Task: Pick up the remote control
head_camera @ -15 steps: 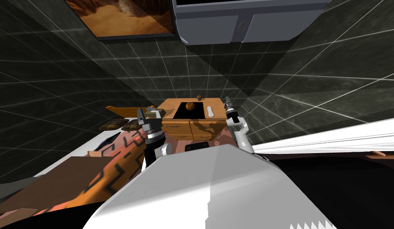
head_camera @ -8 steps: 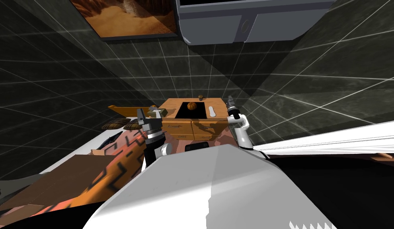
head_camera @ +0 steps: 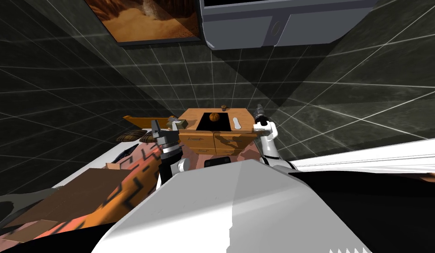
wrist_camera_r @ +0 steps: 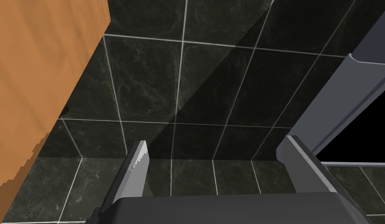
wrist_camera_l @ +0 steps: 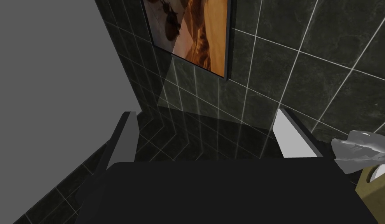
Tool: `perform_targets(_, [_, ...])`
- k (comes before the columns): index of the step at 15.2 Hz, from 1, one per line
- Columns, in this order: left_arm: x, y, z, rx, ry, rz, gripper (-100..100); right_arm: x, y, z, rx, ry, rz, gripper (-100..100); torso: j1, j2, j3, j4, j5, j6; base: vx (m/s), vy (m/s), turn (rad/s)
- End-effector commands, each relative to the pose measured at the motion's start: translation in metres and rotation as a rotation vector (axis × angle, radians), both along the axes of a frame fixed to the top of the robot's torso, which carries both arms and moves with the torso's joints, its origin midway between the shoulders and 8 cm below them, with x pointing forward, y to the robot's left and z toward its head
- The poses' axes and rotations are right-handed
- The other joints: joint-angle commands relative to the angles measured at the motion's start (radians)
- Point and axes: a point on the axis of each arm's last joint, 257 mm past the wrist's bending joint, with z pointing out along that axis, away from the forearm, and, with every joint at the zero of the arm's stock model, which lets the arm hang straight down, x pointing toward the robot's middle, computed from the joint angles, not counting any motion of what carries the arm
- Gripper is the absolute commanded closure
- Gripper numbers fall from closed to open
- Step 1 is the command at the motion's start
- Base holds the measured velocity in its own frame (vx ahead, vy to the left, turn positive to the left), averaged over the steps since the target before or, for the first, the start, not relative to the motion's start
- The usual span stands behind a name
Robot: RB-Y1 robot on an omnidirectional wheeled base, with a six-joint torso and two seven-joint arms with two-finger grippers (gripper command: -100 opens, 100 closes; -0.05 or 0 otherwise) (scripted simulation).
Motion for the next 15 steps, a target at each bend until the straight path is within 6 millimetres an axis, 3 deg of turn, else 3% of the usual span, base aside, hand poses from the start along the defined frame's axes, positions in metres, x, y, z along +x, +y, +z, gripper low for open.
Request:
perform_targets(1, [0.000,0.000,0.000,0.000,0.000,0.000,0,0.003,-0.017,-0.003,0.055,0.011,-0.046,-100,0.000,0.000,0.000,0.000,0.000,0.000,0.006,0.060,0.042])
perform_targets(3, [0.000,0.000,0.000,0.000,0.000,0.000,0,0.002,-0.020,-0.008,0.064,0.028,-0.058,-100,0.001,0.000,0.000,0.000,0.000,0.000,0.006,0.036,0.008])
perform_targets(4, [0.000,0.000,0.000,0.000,0.000,0.000,0,0.004,-0.041,-0.003,0.124,0.016,-0.105,-100,0.000,0.000,0.000,0.000,0.000,0.000,0.003,0.047,0.040])
perform_targets(7, [0.000,0.000,0.000,0.000,0.000,0.000,0,0.002,-0.044,-0.010,0.142,0.041,-0.124,-100,0.001,0.000,0.000,0.000,0.000,0.000,0.006,0.045,0.019])
perform_targets(8, [0.000,0.000,0.000,0.000,0.000,0.000,0,0.002,-0.064,-0.006,0.206,0.026,-0.172,-100,0.000,0.000,0.000,0.000,0.000,0.000,0.008,0.049,0.034])
perform_targets(11, [0.000,0.000,0.000,0.000,0.000,0.000,0,0.001,-0.066,-0.012,0.225,0.050,-0.190,-100,0.001,0.000,0.000,0.000,0.000,0.000,0.007,0.047,0.022])
perform_targets(12, [0.000,0.000,0.000,0.000,0.000,0.000,0,0.001,-0.084,-0.007,0.293,0.029,-0.233,-100,0.000,0.000,0.000,0.000,0.000,0.000,-0.004,0.047,0.041])
perform_targets(15, [0.000,0.000,0.000,0.000,0.000,0.000,0,-0.002,-0.086,-0.015,0.313,0.057,-0.254,-100,0.001,0.000,0.000,0.000,0.000,0.000,0.008,0.045,0.018])
